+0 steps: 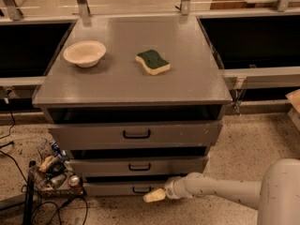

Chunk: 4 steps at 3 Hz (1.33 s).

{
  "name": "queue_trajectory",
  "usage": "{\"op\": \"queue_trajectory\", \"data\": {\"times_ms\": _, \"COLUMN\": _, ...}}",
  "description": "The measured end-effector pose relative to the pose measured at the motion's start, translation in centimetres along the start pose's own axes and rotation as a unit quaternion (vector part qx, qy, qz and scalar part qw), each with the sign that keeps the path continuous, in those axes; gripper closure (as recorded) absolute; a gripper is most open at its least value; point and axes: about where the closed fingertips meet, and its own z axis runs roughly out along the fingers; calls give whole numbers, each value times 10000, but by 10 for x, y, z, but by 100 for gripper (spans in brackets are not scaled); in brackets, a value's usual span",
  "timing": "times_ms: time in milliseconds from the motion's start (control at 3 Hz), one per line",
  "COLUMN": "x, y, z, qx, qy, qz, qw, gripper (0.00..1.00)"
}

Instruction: Open bottom drawer

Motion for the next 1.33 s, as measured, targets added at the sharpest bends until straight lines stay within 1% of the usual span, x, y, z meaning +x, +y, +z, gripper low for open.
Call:
{"op": "queue_trajectory", "data": {"times_ms": 333, "x": -8, "y": -19, "z": 23, "qx": 292, "qy": -90, "qz": 148, "qw": 9994, "gripper": 0}}
{"op": "queue_trajectory", "data": {"times_ms": 667, "x": -6, "y": -20, "z": 54, "qx": 183, "qy": 30, "qz": 165, "qw": 9997, "gripper": 0}}
{"op": "queue_trajectory", "data": {"times_ms": 1000, "x": -6, "y": -20, "z": 54, "qx": 183, "qy": 31, "qz": 165, "qw": 9997, "gripper": 0}}
{"op": "queue_trajectory", "data": {"times_ms": 1333, "x": -6, "y": -19, "z": 72, "qx": 88, "qy": 148, "qz": 165, "qw": 9997, "gripper": 0}}
